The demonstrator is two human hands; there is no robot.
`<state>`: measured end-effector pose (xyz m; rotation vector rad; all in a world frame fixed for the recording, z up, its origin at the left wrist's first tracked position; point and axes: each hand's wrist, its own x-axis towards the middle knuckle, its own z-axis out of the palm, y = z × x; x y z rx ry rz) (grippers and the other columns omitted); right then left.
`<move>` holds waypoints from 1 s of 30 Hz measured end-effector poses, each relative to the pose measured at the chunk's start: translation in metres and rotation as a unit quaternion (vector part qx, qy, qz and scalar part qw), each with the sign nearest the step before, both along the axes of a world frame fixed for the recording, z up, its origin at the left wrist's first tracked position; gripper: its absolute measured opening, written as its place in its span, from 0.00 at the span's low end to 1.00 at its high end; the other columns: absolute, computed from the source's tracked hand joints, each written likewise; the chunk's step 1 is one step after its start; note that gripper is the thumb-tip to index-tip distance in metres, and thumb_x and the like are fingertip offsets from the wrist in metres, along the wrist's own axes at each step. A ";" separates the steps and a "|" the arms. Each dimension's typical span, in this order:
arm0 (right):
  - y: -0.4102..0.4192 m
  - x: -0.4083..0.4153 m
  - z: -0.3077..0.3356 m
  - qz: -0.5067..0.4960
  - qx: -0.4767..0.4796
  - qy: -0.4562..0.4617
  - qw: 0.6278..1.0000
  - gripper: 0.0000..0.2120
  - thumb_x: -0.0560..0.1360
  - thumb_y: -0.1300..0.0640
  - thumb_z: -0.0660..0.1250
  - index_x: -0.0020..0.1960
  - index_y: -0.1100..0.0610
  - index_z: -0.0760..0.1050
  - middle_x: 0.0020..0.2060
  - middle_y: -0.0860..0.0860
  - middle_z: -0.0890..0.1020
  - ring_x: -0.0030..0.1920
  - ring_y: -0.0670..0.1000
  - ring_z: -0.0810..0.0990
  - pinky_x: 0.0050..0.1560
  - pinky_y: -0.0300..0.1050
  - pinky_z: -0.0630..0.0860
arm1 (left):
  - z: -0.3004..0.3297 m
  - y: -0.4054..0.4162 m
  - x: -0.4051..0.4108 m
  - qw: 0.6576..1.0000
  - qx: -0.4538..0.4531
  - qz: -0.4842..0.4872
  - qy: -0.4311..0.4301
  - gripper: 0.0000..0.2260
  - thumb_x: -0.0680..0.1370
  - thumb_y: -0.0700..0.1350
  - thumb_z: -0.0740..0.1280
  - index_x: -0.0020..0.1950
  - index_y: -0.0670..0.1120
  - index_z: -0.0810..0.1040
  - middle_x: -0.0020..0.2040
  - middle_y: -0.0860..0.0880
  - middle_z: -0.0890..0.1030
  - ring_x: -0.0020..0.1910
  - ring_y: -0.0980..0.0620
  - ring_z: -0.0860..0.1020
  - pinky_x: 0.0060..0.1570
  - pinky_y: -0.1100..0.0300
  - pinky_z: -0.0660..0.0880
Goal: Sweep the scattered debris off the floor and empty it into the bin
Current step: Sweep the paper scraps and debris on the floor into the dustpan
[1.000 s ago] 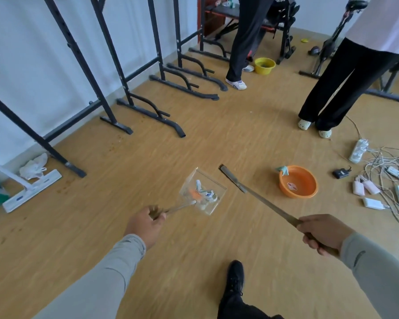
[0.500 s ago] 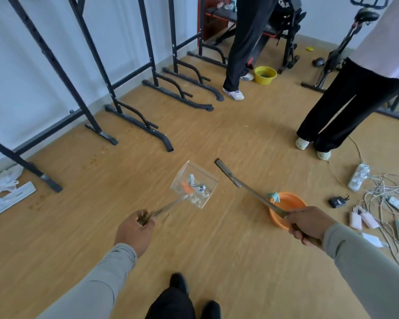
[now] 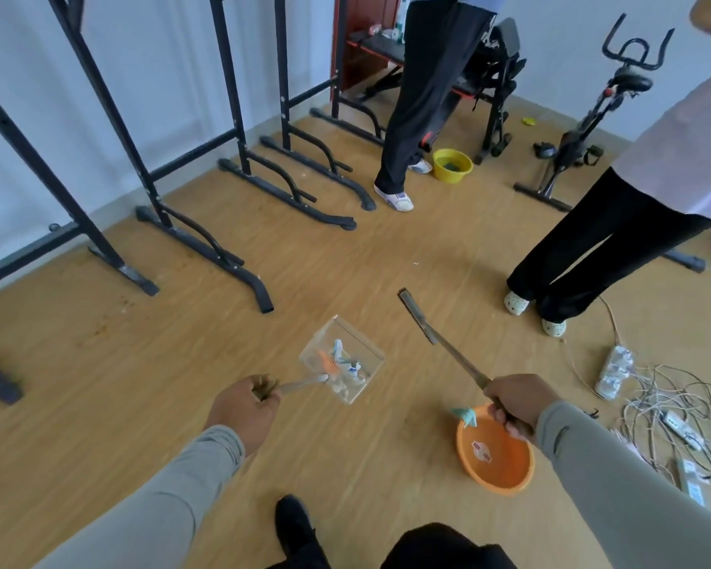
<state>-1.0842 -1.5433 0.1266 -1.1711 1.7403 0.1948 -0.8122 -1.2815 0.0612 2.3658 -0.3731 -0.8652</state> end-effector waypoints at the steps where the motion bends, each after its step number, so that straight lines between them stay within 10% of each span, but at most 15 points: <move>1: -0.013 0.006 -0.003 -0.007 -0.001 -0.006 1.000 0.07 0.79 0.59 0.64 0.46 0.63 0.76 0.28 0.57 0.76 0.21 0.49 0.67 0.22 0.35 0.65 | 0.002 -0.012 0.006 1.000 0.001 -0.006 0.003 0.16 0.80 0.52 0.67 0.67 0.50 0.77 0.51 0.56 0.78 0.42 0.53 0.81 0.38 0.61 0.75; 26: -0.551 0.220 -0.210 0.132 0.008 0.111 0.985 0.19 0.84 0.56 0.54 0.46 0.67 0.78 0.24 0.57 0.81 0.15 0.52 0.68 0.22 0.39 0.65 | -0.052 -0.313 0.105 0.986 0.098 0.124 0.048 0.10 0.79 0.50 0.70 0.60 0.56 0.78 0.37 0.50 0.84 0.22 0.55 0.75 0.22 0.63 0.70; 30: -0.561 0.238 -0.252 0.158 0.030 0.127 0.979 0.15 0.83 0.60 0.56 0.54 0.69 0.76 0.36 0.60 0.82 0.14 0.51 0.69 0.19 0.38 0.66 | -0.072 -0.315 0.114 0.979 0.121 0.155 0.052 0.11 0.78 0.50 0.70 0.60 0.53 0.80 0.39 0.51 0.83 0.26 0.54 0.74 0.27 0.60 0.69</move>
